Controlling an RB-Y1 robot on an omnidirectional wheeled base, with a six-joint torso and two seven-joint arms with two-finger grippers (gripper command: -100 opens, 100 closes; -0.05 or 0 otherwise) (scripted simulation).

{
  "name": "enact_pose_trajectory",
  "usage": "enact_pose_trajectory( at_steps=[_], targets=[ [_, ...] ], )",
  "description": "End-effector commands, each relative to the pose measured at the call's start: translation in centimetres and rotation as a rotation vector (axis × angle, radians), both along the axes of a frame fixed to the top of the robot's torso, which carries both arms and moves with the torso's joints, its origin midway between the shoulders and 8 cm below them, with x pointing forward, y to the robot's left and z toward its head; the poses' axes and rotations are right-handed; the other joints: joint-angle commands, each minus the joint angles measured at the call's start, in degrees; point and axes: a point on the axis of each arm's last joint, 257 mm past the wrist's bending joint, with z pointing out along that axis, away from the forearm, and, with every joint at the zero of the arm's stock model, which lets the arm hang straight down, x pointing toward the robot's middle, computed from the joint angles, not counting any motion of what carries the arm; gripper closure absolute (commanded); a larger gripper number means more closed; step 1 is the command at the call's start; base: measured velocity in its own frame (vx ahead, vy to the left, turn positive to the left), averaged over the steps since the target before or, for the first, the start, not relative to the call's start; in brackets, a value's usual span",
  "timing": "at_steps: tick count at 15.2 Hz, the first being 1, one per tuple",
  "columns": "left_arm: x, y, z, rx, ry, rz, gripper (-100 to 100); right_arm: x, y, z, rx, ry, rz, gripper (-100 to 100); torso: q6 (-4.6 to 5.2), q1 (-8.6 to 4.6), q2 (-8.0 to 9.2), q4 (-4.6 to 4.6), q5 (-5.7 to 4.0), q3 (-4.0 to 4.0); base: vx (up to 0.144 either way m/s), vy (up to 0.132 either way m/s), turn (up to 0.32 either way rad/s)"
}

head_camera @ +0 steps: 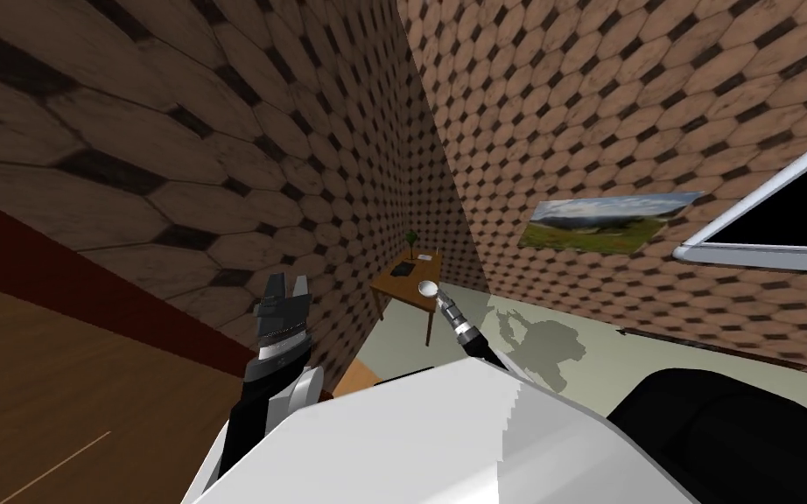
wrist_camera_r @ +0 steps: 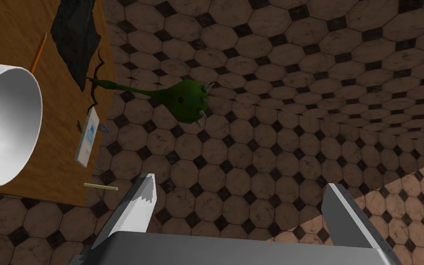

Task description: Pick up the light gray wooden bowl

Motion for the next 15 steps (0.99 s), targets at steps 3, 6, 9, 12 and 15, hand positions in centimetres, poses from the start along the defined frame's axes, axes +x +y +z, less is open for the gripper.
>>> enact_pose_trajectory(
  at_steps=[3,6,9,12,15],
  targets=[
    [0.0,0.0,0.0,0.0,0.0,0.0,0,-1.3,-0.1,-4.9,-0.075,0.1,0.039,-100,-0.01,-0.02,0.01,0.0,0.01,0.0,-0.031,0.043,0.209],
    [0.0,0.0,0.0,0.0,0.0,0.0,0,-3.2,0.0,-9.7,-0.163,0.198,0.092,-100,0.0,0.01,-0.02,0.0,0.01,-0.01,-0.021,0.057,0.229],
    [0.0,0.0,0.0,0.0,0.0,0.0,0,-4.6,-0.5,-12.8,-0.214,0.263,0.115,-100,0.03,0.0,-0.08,-0.02,0.01,-0.05,-0.004,0.051,0.154],
    [0.0,0.0,0.0,0.0,0.0,0.0,0,-6.4,-1.3,-16.1,-0.269,0.334,0.137,-100,0.03,-0.05,-0.1,-0.02,0.0,-0.05,-0.002,0.041,0.176],
    [0.0,0.0,0.0,0.0,0.0,0.0,0,-8.3,-2.4,-19.1,-0.327,0.403,0.159,-100,0.03,-0.05,-0.14,-0.03,0.0,-0.08,0.01,0.044,0.153]
  ],
)
